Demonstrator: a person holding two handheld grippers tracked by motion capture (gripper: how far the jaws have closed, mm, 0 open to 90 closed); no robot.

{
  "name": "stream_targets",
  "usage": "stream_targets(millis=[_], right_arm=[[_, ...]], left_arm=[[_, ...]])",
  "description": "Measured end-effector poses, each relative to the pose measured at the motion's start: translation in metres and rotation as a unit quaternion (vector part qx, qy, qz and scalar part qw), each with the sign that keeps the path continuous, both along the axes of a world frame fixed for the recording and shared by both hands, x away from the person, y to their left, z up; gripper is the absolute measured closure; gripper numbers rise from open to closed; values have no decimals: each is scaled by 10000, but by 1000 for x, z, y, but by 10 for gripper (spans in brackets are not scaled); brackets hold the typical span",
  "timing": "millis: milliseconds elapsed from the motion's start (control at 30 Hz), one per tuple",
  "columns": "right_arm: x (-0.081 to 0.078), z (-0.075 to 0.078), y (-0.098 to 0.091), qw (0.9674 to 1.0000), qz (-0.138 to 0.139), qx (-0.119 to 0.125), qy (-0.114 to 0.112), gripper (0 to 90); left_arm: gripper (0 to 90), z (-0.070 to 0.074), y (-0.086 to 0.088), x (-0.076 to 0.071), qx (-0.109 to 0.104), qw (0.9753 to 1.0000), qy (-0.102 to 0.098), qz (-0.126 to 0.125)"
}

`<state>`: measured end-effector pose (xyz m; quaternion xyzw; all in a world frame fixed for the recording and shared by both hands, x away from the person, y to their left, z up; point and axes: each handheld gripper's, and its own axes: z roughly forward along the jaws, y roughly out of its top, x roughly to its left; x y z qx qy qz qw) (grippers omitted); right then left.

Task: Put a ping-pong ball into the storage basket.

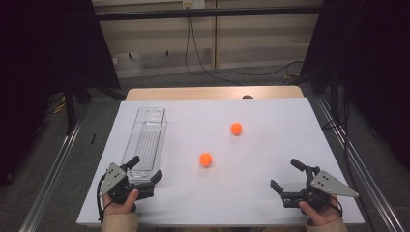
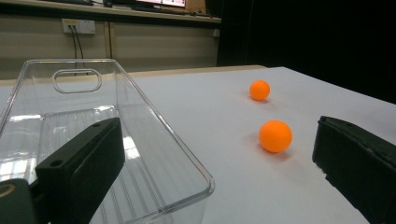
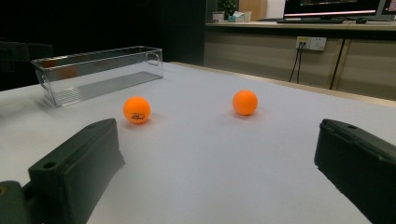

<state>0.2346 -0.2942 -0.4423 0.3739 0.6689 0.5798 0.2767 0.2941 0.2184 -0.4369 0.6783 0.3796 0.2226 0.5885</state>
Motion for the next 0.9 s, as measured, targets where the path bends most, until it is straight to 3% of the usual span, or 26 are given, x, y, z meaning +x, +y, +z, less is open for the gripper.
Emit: stream_targets(millis=[567, 633, 900], right_arm=[[0, -1, 0, 10000, 28, 14, 4, 0], [0, -1, 0, 10000, 45, 2, -7, 1], [0, 0, 0, 10000, 77, 7, -16, 5]], left_arm=[[23, 1, -7, 0, -98, 9999, 70, -118], [23, 1, -8, 0, -211, 9996, 96, -171], [19, 1, -13, 3, -140, 9995, 112, -250]])
